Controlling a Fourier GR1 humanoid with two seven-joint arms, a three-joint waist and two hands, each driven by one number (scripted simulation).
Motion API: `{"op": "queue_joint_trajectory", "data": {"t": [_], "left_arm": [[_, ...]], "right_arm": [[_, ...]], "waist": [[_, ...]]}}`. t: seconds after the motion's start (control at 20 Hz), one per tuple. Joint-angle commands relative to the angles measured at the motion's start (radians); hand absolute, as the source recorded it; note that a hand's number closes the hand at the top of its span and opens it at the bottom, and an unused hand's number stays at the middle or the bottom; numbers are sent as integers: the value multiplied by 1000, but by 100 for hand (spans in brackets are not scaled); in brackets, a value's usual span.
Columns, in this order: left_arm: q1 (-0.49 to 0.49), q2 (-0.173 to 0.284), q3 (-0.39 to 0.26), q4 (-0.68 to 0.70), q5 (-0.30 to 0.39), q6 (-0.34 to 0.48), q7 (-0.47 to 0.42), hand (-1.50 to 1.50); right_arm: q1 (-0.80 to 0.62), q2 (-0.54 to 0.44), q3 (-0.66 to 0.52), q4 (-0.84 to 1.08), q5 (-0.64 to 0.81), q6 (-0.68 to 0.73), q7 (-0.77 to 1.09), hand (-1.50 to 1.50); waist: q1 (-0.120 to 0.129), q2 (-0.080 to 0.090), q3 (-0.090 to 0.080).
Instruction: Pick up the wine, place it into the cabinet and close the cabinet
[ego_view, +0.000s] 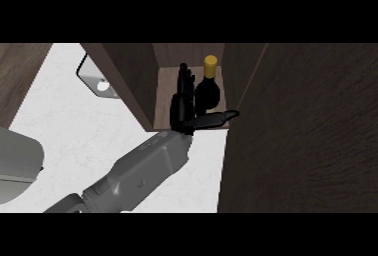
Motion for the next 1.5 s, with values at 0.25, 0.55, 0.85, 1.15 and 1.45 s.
{"op": "queue_joint_trajectory", "data": {"t": [0.25, 0.55, 0.85, 1.15, 1.45], "left_arm": [[152, -2, 11, -116, -116, 41, -98, -150], [214, 23, 44, -229, -246, 44, -33, -150], [360, 161, -28, -508, -335, 26, 30, -150], [422, 348, 3, -765, -420, 52, 141, -150], [567, 473, -38, -977, -480, 12, 147, -150]], "right_arm": [[62, 17, 53, -96, 63, -35, 38, -150], [42, 6, 9, -24, 41, -21, 3, -150], [20, -31, -72, -35, -25, -7, 22, -150], [44, -25, -73, 12, 24, 9, -67, -150], [38, -79, 14, -97, -41, 72, 62, 150]], "waist": [[35, -10, 0], [35, -8, 1], [43, -11, 1], [45, -10, 1], [47, -11, 0]]}}
